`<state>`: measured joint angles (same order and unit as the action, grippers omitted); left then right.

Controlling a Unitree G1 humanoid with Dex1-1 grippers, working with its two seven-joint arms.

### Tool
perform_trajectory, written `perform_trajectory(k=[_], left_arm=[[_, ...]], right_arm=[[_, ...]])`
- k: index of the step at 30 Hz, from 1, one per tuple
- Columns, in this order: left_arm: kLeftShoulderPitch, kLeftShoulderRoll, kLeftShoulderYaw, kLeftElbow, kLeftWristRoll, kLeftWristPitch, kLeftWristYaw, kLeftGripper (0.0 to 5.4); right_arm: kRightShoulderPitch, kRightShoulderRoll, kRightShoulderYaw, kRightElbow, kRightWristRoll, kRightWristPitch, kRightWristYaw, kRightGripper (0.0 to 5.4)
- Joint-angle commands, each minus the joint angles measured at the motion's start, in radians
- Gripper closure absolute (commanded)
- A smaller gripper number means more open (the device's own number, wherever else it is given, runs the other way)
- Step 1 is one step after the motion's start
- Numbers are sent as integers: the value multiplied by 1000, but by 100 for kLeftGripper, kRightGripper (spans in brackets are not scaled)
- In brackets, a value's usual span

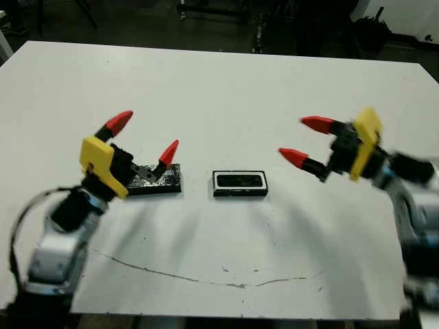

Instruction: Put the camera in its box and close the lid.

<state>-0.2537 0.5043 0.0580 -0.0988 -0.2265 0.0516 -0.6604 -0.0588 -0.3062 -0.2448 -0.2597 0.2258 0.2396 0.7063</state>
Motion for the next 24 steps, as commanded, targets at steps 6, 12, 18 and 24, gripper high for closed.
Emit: perform_trajectory(k=[6,12,18,24], left_arm=[[-205,161,-70,228,47,-35,-256,0],[-345,202,-151,388,39,43,-484,0],[-456,156,-193,638,41,-59,-677,0],[-519,119,-223,819,82,-134,-766,0]], right_arm=[[258,141,-31,-54,32,-184,-199,250],[280,144,15,-48,27,-213,-249,341],[273,126,42,-34,29,-245,-249,432],[275,121,50,-33,32,-243,-263,518]])
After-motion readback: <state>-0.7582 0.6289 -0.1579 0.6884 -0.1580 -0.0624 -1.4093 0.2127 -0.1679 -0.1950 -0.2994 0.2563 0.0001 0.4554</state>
